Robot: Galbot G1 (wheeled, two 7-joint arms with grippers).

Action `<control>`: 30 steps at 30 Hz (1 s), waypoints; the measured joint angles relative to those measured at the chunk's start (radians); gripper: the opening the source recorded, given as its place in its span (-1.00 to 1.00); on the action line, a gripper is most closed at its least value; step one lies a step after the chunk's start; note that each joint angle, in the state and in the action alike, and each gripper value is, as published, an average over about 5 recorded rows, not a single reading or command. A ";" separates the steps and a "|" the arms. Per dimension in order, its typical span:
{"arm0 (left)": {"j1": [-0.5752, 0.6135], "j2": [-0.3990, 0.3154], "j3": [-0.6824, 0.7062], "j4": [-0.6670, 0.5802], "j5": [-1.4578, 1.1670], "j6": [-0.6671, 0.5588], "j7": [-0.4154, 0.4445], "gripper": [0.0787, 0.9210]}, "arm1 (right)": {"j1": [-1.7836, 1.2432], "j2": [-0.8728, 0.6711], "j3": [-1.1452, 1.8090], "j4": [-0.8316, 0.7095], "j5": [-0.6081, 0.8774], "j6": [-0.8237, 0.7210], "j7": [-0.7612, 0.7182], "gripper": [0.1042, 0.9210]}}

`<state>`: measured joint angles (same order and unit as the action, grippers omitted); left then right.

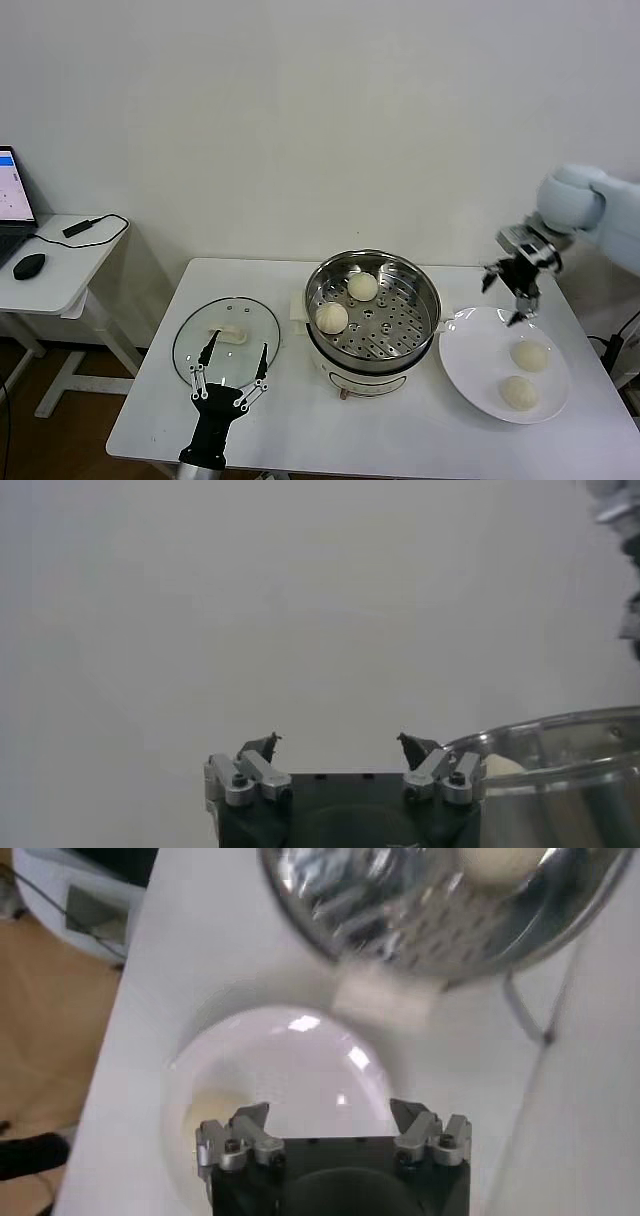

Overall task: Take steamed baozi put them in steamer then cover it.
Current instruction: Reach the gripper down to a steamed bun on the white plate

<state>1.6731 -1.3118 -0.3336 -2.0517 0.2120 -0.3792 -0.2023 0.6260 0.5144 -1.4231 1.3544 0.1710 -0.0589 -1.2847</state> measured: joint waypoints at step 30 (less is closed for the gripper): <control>0.016 -0.013 -0.015 0.000 0.010 -0.005 -0.003 0.77 | -0.541 -0.077 0.350 -0.065 -0.155 0.021 0.126 0.75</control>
<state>1.6893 -1.3244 -0.3489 -2.0513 0.2222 -0.3842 -0.2048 0.0845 0.4370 -1.0726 1.2897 0.0163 -0.0376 -1.1582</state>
